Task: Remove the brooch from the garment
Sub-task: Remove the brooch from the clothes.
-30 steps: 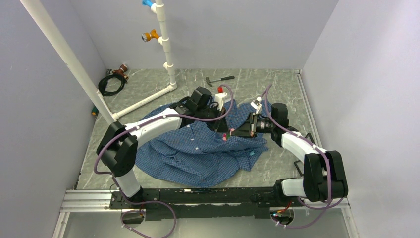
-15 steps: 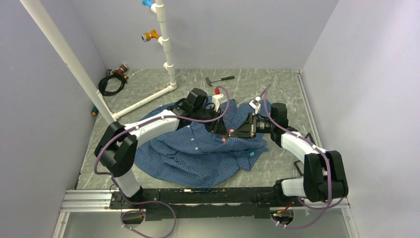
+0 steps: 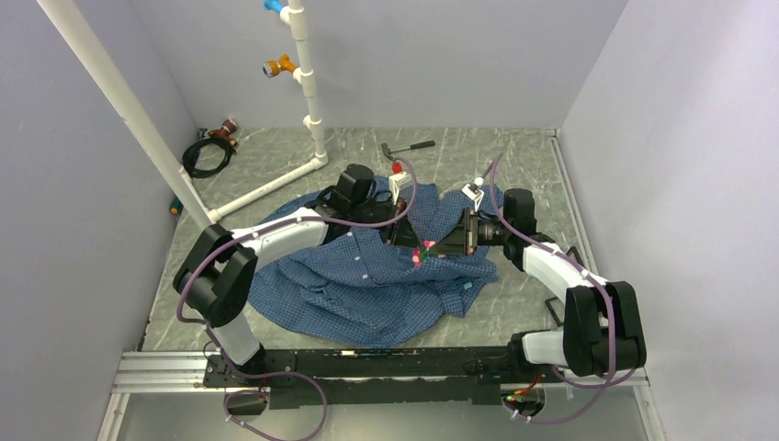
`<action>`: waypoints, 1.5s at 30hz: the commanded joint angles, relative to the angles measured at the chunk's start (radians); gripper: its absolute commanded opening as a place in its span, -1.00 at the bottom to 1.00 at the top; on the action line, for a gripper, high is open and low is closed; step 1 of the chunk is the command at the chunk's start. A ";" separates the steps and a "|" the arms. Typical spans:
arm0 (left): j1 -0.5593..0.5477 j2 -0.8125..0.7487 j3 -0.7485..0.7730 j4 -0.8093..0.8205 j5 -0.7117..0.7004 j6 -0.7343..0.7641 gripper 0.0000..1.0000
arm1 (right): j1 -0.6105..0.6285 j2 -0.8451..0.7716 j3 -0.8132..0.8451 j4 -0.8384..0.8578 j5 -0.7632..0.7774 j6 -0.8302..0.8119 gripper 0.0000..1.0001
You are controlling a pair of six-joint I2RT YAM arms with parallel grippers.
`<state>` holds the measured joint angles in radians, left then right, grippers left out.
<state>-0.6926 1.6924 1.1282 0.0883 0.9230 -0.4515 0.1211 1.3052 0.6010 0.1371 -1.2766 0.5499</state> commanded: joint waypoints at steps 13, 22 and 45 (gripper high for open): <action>0.046 -0.055 -0.062 0.306 0.091 -0.198 -1.00 | -0.007 -0.025 0.009 0.047 -0.026 -0.080 -0.49; 0.061 -0.066 -0.070 0.005 0.025 0.192 -0.09 | -0.008 -0.040 0.022 -0.059 -0.013 -0.176 -1.00; -0.049 -0.048 -0.195 -0.070 0.036 0.772 0.12 | -0.110 -0.018 0.163 -0.536 -0.032 -0.648 0.13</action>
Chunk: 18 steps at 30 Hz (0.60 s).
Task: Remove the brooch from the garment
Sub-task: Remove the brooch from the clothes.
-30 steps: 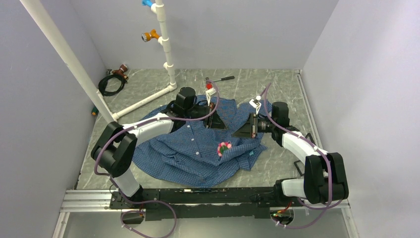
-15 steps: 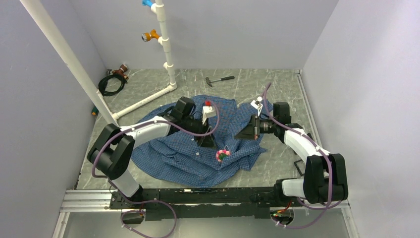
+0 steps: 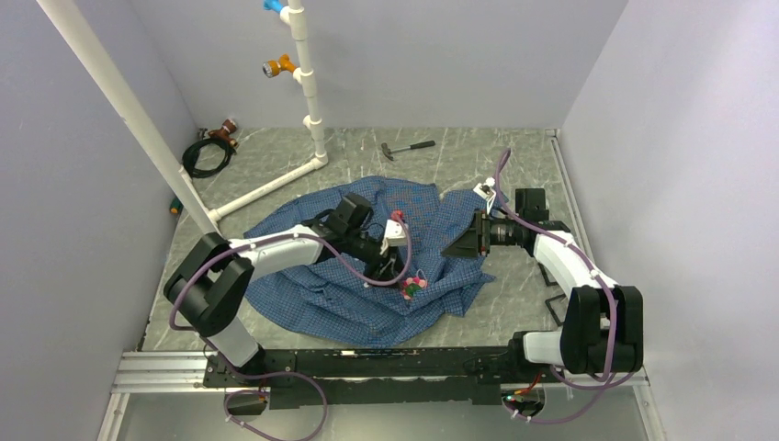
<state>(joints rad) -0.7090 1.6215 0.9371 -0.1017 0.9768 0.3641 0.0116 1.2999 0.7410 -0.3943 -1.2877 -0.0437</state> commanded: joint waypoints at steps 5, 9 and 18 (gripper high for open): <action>-0.047 0.032 -0.004 0.132 -0.039 -0.053 -0.52 | -0.001 -0.016 0.024 -0.049 -0.026 -0.097 0.23; -0.049 0.024 0.010 0.111 -0.016 -0.057 -1.00 | 0.001 -0.019 -0.011 0.011 -0.023 -0.068 0.29; 0.021 -0.005 0.039 0.266 0.095 -0.332 -1.00 | 0.121 -0.009 -0.020 -0.085 0.048 -0.239 0.36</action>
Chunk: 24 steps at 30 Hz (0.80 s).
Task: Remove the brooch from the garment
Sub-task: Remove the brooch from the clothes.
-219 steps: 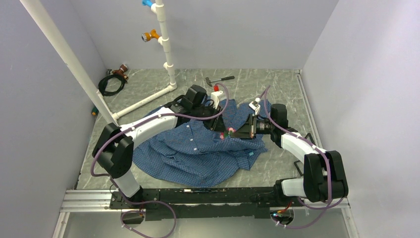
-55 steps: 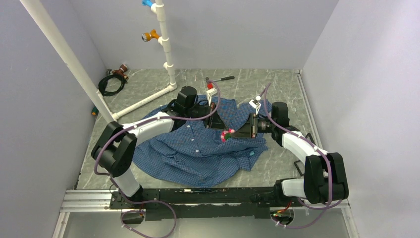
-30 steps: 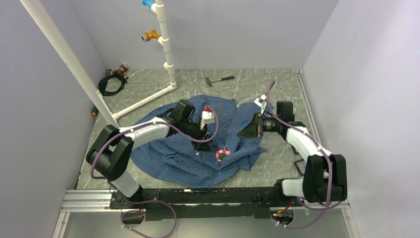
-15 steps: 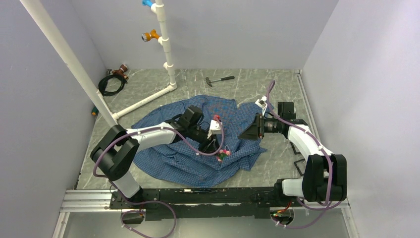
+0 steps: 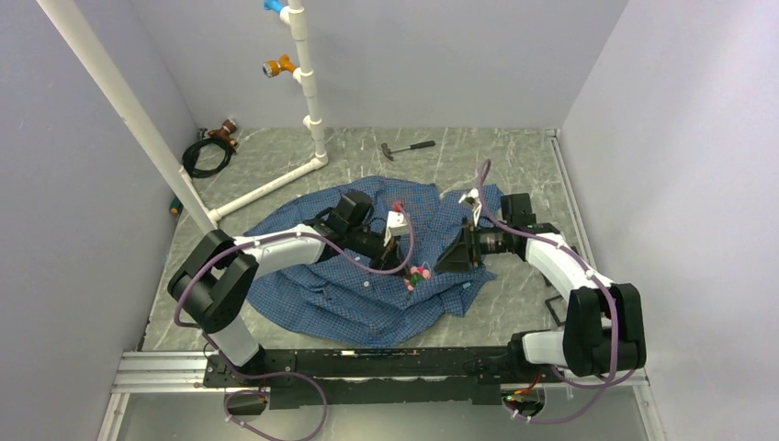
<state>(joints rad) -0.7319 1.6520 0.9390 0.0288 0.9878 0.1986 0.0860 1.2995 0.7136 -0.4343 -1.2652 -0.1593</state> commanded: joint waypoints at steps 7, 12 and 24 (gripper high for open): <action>0.097 -0.060 0.035 0.265 0.127 -0.343 -1.00 | 0.093 0.016 -0.005 0.017 0.053 -0.112 0.33; 0.098 -0.061 0.026 0.327 0.130 -0.397 -1.00 | 0.176 0.018 -0.011 0.082 0.090 -0.064 0.14; 0.102 -0.070 0.002 0.371 0.174 -0.428 -1.00 | 0.189 -0.001 -0.016 0.182 0.074 0.001 -0.66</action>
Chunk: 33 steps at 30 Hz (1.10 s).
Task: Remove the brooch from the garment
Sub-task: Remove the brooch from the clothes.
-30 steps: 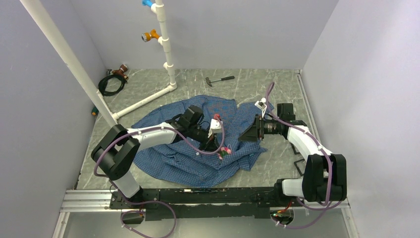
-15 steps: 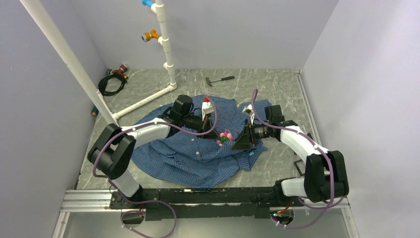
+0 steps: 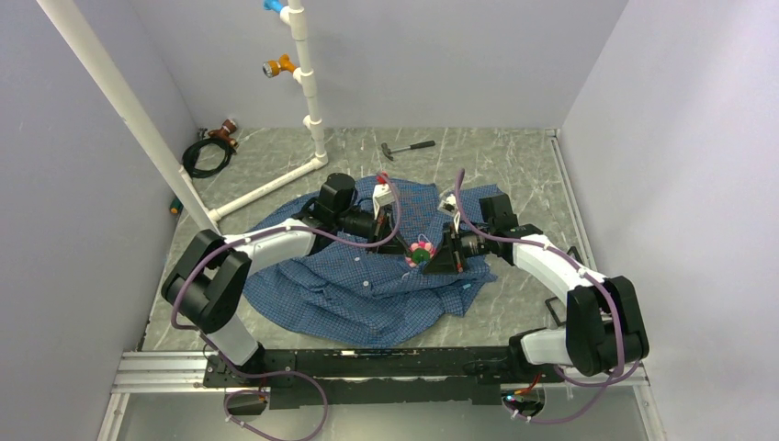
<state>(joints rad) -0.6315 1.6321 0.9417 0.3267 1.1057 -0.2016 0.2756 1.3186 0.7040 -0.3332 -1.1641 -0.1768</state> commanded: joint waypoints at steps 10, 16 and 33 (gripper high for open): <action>-0.028 -0.049 0.041 -0.118 0.026 0.105 -0.07 | -0.001 -0.030 -0.008 0.088 -0.038 0.038 -1.00; -0.074 -0.023 0.096 -0.199 -0.059 0.132 -0.05 | -0.001 -0.033 -0.006 0.091 -0.033 0.061 -1.00; -0.140 0.026 0.155 -0.276 -0.145 0.168 -0.13 | -0.001 -0.040 0.018 0.060 -0.039 0.070 -1.00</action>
<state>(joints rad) -0.7170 1.6505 1.0542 0.0685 0.9054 -0.0578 0.2672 1.3071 0.6884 -0.3370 -1.1614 -0.0994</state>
